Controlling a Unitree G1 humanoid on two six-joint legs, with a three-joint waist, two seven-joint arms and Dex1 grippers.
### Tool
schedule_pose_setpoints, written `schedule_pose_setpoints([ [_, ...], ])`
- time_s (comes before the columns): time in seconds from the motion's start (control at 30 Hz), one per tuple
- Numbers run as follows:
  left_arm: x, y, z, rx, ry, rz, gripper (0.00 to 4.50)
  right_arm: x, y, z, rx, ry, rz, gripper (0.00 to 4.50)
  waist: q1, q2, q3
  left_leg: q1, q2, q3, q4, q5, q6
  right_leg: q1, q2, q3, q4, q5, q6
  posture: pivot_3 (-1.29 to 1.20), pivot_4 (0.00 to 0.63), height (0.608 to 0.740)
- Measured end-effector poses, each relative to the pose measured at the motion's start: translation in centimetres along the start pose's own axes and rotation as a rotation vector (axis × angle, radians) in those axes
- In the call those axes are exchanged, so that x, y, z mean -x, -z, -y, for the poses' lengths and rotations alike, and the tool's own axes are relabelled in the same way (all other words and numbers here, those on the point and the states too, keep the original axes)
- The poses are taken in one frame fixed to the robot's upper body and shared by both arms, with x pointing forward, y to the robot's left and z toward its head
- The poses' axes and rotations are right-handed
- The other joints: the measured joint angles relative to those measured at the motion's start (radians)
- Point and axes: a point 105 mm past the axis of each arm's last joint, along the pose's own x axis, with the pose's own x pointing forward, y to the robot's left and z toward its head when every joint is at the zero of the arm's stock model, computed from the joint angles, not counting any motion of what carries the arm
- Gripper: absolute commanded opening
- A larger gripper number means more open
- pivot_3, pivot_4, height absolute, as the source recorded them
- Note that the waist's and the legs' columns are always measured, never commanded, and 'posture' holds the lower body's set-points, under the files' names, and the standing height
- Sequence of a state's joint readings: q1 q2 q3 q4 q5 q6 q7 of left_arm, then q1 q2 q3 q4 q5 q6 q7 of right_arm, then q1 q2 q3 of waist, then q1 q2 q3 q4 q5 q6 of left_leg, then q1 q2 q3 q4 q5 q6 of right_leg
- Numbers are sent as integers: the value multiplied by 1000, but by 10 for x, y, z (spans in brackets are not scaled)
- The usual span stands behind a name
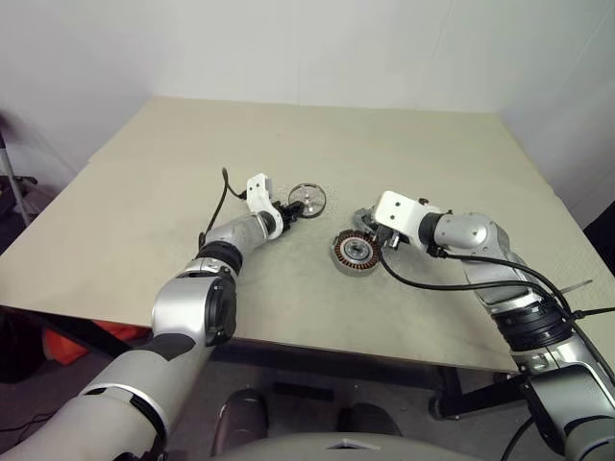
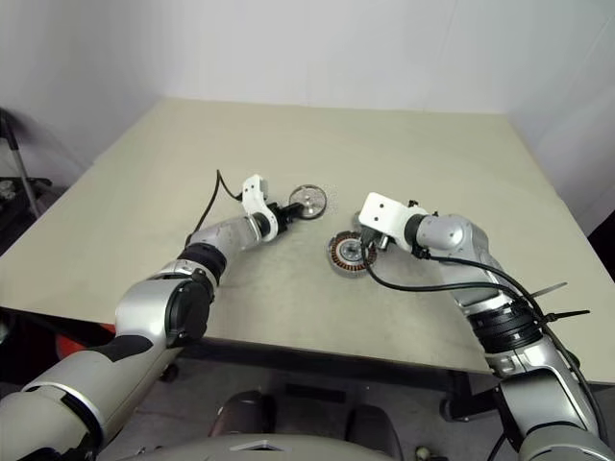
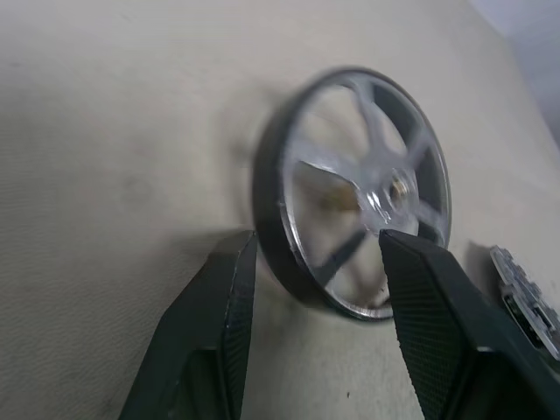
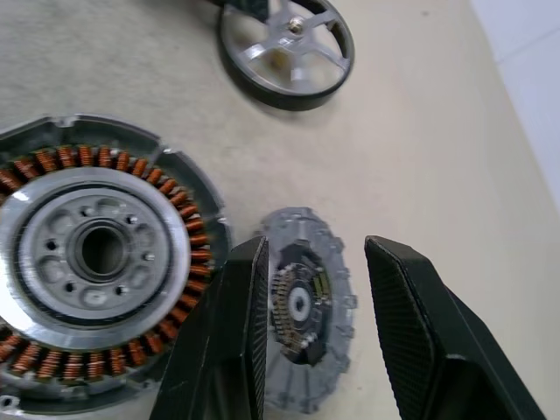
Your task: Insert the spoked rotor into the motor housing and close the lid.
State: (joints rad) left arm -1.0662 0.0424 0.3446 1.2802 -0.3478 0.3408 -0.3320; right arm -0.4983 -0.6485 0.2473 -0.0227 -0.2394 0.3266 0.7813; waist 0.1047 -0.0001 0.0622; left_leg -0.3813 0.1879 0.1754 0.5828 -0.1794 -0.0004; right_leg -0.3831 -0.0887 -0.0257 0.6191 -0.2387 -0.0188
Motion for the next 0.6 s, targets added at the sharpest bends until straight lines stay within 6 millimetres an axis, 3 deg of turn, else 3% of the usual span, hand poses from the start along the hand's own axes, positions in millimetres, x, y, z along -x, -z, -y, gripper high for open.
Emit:
schedule_pose_setpoints([
  [0.23, -1, -1, -1, 49, -19, 22, 2365, 0, 1, 0, -1, 2, -2, 1782, 0, 0, 0, 0, 0, 0, 0, 0, 0, 0, 0, 0, 1, 0, 0, 0, 0, 740],
  [0.33, -1, -1, -1, 65, -28, 26, 1734, 0, 1, 1, 1, 10, -2, 1823, 0, 0, 0, 0, 0, 0, 0, 0, 0, 0, 0, 0, 1, 0, 0, 0, 0, 740],
  [0.5, -1, -3, -1, 77, -31, 36, 50, 0, 0, 4, 7, 25, -1, 1823, 1, 0, 0, 0, 0, 0, 0, 0, 0, 0, 0, 0, 0, 0, 0, 0, 0, 740],
  [0.6, -2, 1, 0, 81, -22, 24, 18, 0, 0, 5, 11, 29, -1, 1823, 2, -1, 0, -1, 0, 0, 0, 0, 0, 0, 0, 0, 0, 0, 0, 0, 0, 740],
])
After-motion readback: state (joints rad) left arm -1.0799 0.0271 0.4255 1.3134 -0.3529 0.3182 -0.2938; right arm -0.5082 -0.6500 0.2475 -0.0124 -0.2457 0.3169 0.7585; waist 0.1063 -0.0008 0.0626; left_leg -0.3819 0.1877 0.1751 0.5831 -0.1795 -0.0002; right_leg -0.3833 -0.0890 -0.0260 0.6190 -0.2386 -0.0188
